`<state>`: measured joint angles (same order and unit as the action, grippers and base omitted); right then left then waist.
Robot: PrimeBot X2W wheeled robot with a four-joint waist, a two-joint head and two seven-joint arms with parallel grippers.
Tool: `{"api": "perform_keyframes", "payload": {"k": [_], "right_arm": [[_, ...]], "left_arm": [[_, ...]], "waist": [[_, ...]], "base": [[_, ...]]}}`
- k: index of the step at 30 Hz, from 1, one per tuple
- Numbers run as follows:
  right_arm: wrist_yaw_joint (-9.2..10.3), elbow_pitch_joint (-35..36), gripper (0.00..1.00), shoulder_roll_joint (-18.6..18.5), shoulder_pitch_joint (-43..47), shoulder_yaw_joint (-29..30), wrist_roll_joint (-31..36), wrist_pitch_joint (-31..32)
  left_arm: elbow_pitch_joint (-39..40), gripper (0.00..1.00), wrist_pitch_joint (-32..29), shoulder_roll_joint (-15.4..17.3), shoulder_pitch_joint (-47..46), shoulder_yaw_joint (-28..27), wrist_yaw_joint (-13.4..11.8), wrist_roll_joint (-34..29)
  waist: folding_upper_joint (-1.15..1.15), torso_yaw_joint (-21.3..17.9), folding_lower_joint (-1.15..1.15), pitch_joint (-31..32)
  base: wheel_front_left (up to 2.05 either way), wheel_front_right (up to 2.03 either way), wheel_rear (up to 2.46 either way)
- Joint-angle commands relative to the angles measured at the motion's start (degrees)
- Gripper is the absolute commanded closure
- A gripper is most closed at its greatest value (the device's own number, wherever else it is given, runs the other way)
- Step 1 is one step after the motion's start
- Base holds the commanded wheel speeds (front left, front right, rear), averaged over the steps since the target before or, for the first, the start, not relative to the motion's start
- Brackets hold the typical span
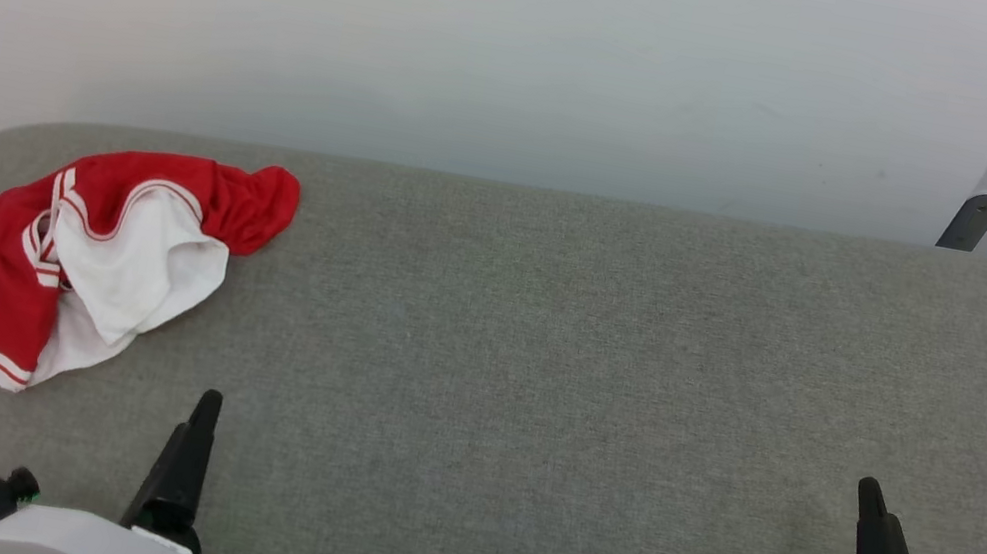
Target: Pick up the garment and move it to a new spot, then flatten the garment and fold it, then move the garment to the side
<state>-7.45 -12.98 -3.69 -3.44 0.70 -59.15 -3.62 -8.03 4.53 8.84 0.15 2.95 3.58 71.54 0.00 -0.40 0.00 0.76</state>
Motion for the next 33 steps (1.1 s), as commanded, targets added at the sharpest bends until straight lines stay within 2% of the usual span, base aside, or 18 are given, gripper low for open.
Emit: {"api": "perform_keyframes", "payload": {"k": [1, 15, 33], "right_arm": [[-0.02, 1.0, 0.0, -0.4, -1.2, 0.0, 2.5, -0.5], [-0.03, 2.2, 0.0, 0.4, -1.2, 1.0, 20.9, -1.5], [-0.04, 3.2, 0.0, 0.8, -1.3, 1.5, 34.8, -2.4]], "left_arm": [[1.0, 0.0, 0.5, 0.7, -0.4, 0.3, -0.3, -2.1], [2.1, 0.0, 3.1, 2.9, -0.3, 2.5, -2.4, -18.9], [4.2, 0.0, 5.7, 1.8, 0.8, 0.5, -0.2, -32.2]], "waist": [[0.0, 0.0, 0.0, 0.0], [0.0, -0.1, 0.0, 0.5], [0.0, -0.2, 0.0, 0.8]], "base": [[0.0, 0.0, 0.0], [0.0, 0.0, 0.0], [0.0, 0.0, 0.0]]}}
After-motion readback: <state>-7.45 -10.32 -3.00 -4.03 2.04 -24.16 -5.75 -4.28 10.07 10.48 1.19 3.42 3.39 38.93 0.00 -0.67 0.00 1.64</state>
